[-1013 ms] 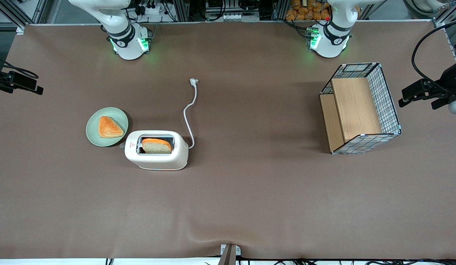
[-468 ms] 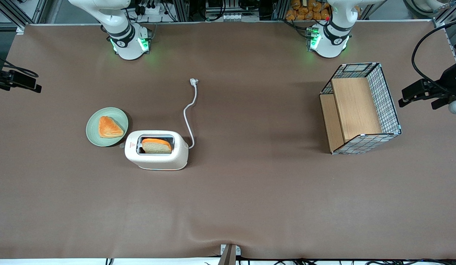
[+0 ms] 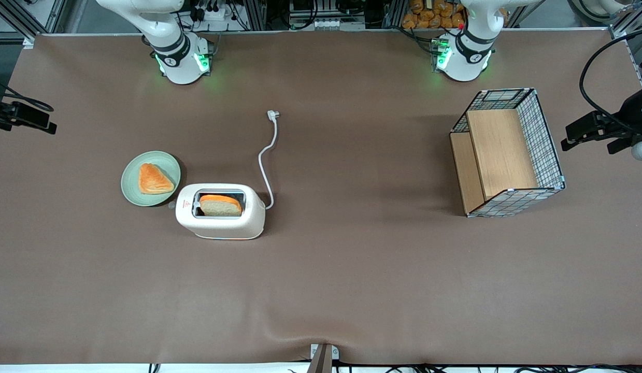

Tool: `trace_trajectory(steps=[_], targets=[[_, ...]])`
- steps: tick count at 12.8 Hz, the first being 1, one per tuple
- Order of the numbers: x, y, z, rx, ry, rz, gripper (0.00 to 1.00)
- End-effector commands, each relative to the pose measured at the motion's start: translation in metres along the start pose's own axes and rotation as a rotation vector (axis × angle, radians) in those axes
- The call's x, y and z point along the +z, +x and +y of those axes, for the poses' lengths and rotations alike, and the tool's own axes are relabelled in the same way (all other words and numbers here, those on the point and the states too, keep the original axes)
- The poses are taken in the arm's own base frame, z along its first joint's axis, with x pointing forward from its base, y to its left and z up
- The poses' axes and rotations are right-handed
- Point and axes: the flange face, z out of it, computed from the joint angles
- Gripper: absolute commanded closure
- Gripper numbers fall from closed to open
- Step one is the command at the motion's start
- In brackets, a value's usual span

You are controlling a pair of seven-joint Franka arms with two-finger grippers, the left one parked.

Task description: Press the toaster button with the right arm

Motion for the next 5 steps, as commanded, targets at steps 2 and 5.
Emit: trace_trajectory(steps=[2,5], targets=[[0.0012,0.0008,-0.0021,0.015,-0.01,0.007,0.0],[0.0047,0.0,-0.0045,0.01,-0.011,-0.002,0.0]])
